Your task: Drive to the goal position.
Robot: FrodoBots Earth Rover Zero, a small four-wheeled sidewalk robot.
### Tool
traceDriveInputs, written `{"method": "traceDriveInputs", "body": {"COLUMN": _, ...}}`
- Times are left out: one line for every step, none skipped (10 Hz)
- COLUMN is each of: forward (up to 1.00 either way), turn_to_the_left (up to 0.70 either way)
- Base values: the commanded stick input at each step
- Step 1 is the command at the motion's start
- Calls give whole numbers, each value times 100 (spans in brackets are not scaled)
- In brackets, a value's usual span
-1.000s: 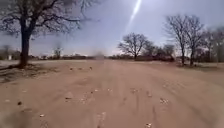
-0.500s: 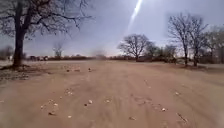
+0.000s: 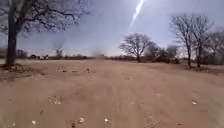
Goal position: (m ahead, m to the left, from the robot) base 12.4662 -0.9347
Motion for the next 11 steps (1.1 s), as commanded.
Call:
{"method": "traceDriveInputs", "body": {"forward": 100, "turn_to_the_left": 0}}
{"method": "traceDriveInputs", "body": {"forward": 100, "turn_to_the_left": 0}}
{"method": "traceDriveInputs", "body": {"forward": 100, "turn_to_the_left": 0}}
{"method": "traceDriveInputs", "body": {"forward": 100, "turn_to_the_left": 0}}
{"method": "traceDriveInputs", "body": {"forward": 100, "turn_to_the_left": 0}}
{"method": "traceDriveInputs", "body": {"forward": 100, "turn_to_the_left": 0}}
{"method": "traceDriveInputs", "body": {"forward": 100, "turn_to_the_left": 0}}
{"method": "traceDriveInputs", "body": {"forward": 100, "turn_to_the_left": 0}}
{"method": "traceDriveInputs", "body": {"forward": 100, "turn_to_the_left": 0}}
{"method": "traceDriveInputs", "body": {"forward": 100, "turn_to_the_left": 0}}
{"method": "traceDriveInputs", "body": {"forward": 100, "turn_to_the_left": 0}}
